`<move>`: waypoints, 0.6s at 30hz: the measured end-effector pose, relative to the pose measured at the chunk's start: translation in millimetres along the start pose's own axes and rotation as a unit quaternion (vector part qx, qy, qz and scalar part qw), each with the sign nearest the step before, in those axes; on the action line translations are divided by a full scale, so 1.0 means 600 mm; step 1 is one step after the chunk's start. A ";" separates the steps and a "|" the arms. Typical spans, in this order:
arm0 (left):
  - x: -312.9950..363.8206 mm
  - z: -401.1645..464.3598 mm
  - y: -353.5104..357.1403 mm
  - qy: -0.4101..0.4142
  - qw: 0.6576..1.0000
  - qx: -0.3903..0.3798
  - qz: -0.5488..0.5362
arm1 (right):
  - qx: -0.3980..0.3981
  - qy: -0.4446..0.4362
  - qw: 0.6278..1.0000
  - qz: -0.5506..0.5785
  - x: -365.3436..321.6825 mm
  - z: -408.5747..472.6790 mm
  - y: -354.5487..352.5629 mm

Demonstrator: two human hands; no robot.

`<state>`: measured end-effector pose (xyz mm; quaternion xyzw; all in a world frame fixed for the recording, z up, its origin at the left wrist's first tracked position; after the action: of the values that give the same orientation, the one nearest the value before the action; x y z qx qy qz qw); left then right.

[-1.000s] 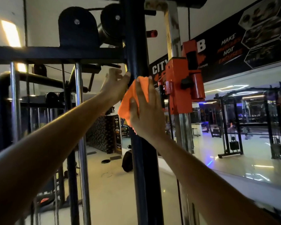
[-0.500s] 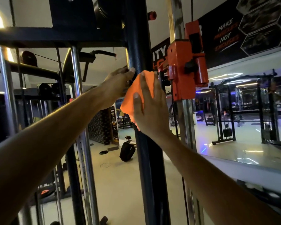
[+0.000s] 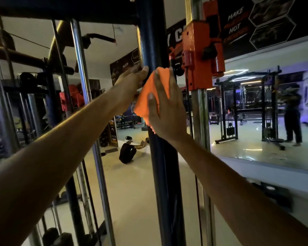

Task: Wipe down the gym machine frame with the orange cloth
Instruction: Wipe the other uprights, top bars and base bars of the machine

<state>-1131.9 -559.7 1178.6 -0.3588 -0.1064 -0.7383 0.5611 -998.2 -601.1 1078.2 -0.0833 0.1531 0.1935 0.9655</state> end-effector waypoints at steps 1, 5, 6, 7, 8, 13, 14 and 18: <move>0.001 -0.002 0.000 0.001 1.000 0.004 -0.002 | 0.004 -0.002 1.000 -0.005 0.001 0.001 0.001; -0.018 -0.009 0.003 0.009 1.000 0.010 -0.023 | -0.006 0.014 0.999 -0.038 0.022 -0.090 0.011; -0.026 -0.015 0.004 0.008 1.000 0.006 -0.025 | -0.015 0.017 0.999 -0.036 0.031 -0.126 0.014; -0.034 -0.022 0.005 0.007 1.000 0.001 -0.029 | -0.024 0.017 0.999 -0.033 0.040 -0.160 0.014; -0.043 -0.029 0.007 0.003 1.000 -0.002 -0.030 | -0.033 0.019 0.999 -0.030 0.046 -0.187 0.014; -0.074 -0.060 0.007 -0.025 0.999 -0.010 -0.041 | -0.029 0.055 0.998 -0.017 0.023 -0.147 0.011; -0.073 -0.063 0.008 -0.026 0.999 -0.010 -0.039 | -0.022 0.066 0.998 -0.009 0.012 -0.124 0.012; -0.062 -0.068 0.009 -0.031 0.999 0.010 -0.039 | 0.001 0.063 0.998 -0.015 0.003 -0.096 0.013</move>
<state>-1139.5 -556.2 1123.8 -0.3716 -0.1450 -0.7473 0.5314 -1015.0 -606.0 1022.9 -0.0964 0.2125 0.1728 0.9569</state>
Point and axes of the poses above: each hand's wrist, its own z-axis towards the middle knuckle, its own y-axis out of the palm, x = y × z, the point moved 1 cm from there along z, towards the middle knuckle, and after that the axes turned 9 degrees about y, right-handed, at the moved point
